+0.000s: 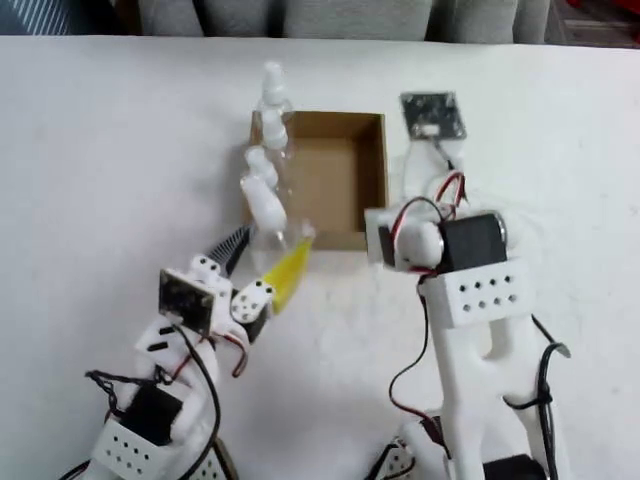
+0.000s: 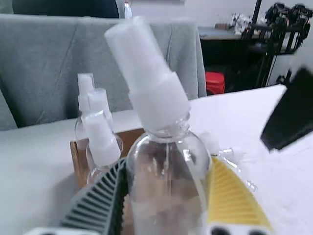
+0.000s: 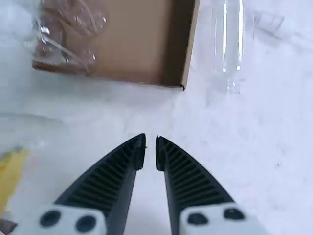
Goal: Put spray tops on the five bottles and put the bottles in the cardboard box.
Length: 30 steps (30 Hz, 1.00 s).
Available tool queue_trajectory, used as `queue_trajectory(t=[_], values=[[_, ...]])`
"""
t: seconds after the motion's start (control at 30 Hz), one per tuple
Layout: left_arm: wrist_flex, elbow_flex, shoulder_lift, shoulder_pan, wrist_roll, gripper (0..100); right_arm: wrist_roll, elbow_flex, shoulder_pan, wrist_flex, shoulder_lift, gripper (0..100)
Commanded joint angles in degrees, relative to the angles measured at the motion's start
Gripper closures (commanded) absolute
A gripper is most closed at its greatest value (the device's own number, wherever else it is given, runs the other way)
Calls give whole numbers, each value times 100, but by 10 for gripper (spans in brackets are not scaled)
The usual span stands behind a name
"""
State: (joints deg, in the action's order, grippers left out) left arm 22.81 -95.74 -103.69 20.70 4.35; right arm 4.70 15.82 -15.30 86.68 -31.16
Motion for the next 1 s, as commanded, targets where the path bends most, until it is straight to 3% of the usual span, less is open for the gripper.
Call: queue_trajectory(t=[0.0,0.13,0.37,0.47,0.6,0.73,0.97], values=[[-967,246,-84,48,0,980,-598,738,145,-180,-558,981],[-1565,290,-84,171,0,980,-624,1653,57,-699,-1279,981],[-1626,316,-75,171,-9,980,-738,3112,-945,-1103,-3442,981],[-1688,571,75,163,-9,980,-791,3613,-971,-1341,-4338,981],[-1749,1407,1297,163,9,980,-791,4097,-980,-1481,-5235,981],[-2523,2374,3046,207,9,980,-756,4589,-998,-1771,-5833,981],[-3534,3578,5393,233,229,980,-730,5116,-1640,-2097,-6809,981]])
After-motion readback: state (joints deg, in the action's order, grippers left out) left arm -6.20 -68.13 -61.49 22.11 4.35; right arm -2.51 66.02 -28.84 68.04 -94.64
